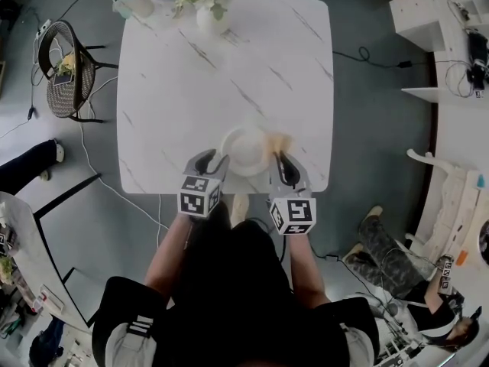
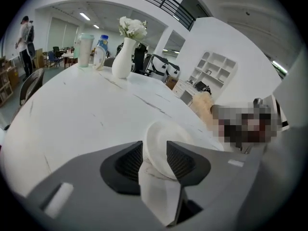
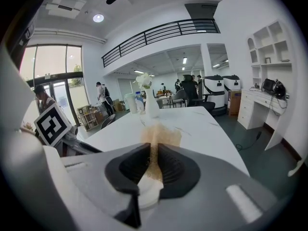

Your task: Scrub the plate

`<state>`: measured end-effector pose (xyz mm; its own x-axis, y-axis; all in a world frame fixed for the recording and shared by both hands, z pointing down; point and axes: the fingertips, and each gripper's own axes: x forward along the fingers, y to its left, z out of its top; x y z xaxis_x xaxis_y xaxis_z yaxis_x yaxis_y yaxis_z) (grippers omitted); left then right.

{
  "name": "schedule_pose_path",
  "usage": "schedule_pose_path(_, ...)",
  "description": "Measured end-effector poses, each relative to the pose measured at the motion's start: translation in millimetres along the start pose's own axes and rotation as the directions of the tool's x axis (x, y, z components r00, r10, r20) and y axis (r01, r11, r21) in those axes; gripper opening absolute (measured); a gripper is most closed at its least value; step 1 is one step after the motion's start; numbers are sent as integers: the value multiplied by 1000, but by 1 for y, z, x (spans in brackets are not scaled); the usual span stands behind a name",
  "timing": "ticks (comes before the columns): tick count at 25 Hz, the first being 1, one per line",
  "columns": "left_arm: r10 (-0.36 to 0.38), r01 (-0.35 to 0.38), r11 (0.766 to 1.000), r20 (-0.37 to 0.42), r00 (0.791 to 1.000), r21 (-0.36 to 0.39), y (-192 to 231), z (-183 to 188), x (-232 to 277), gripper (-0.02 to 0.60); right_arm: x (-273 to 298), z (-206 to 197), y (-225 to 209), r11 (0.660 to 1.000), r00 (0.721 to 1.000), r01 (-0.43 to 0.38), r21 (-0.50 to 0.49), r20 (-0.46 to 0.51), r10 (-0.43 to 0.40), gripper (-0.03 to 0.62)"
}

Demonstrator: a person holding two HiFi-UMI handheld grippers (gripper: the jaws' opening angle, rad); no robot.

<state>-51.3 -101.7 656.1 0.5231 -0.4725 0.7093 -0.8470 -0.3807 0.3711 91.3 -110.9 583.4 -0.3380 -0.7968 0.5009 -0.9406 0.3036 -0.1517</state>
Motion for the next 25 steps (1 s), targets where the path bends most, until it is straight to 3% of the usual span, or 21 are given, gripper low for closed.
schedule_pose_path(11,-28,23,998,-79,996,-63,4,-18,17,164,3,-7,-8,1000,1000,21,11,-19,-21,52)
schedule_pose_path(25,-47,38,995,-100,994,-88,4,-27,20,77,6,-9,-4,1000,1000,15,13,-25,-15,52)
